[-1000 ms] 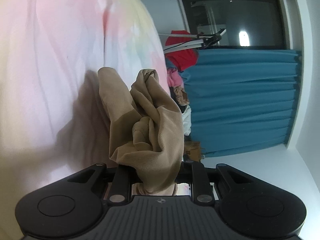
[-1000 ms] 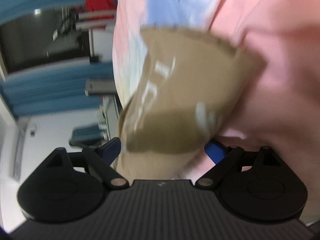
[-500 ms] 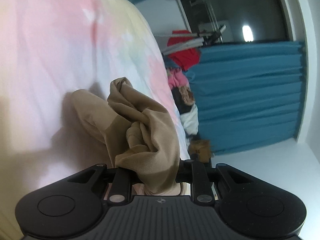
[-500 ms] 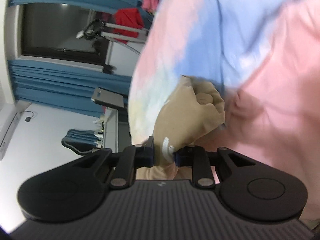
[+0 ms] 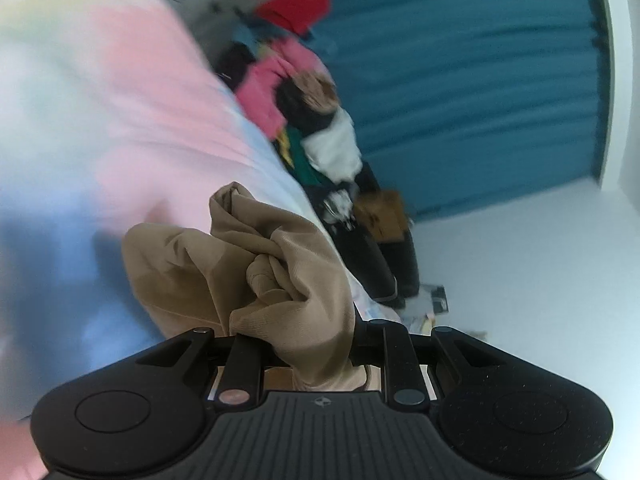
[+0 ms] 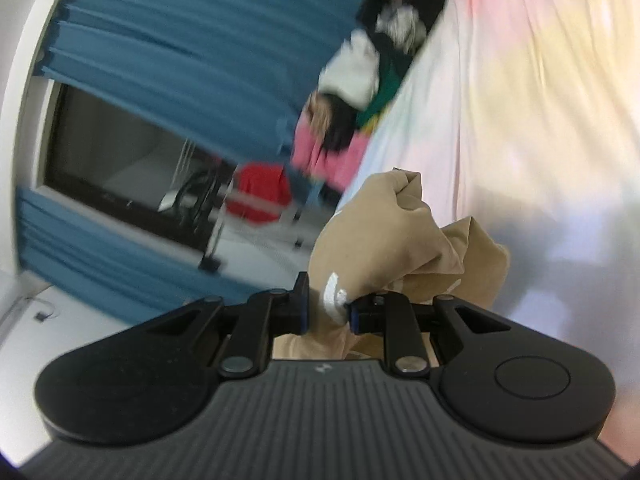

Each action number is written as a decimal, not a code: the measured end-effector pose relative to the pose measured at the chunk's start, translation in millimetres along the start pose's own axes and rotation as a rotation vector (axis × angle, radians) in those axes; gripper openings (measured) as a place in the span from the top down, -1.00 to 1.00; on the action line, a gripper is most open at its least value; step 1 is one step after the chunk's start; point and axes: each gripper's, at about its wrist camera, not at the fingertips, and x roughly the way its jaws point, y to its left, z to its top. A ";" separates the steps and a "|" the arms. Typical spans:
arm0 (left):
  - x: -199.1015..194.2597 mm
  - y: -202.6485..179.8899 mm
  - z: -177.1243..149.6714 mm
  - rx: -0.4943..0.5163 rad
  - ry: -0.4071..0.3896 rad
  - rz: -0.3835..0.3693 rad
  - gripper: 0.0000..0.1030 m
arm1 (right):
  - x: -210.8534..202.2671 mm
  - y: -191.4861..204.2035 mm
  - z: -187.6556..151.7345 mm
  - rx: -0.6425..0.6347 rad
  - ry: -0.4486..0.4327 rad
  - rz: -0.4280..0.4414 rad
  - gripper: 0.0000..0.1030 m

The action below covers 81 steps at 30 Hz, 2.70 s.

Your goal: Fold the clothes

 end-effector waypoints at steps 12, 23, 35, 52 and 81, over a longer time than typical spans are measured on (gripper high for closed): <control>176.1 37.2 -57.0 0.188 0.133 -0.004 0.56 | 58.7 -116.4 55.3 -0.105 -0.158 -0.179 0.59; 137.2 94.3 -91.5 0.376 0.231 0.055 0.56 | 24.6 -173.6 -19.6 -0.084 -0.096 -0.225 0.59; 110.6 82.8 -118.6 0.655 0.257 0.312 -0.03 | 17.1 -178.1 -46.5 0.019 0.082 -0.418 0.33; -109.1 -94.4 -153.1 1.016 -0.046 0.190 -1.00 | -138.4 12.5 -58.8 -0.471 -0.132 -0.325 -1.00; -233.8 -19.0 -214.5 1.100 -0.239 0.244 -0.99 | -184.2 17.2 -201.7 -0.810 -0.299 -0.270 -1.00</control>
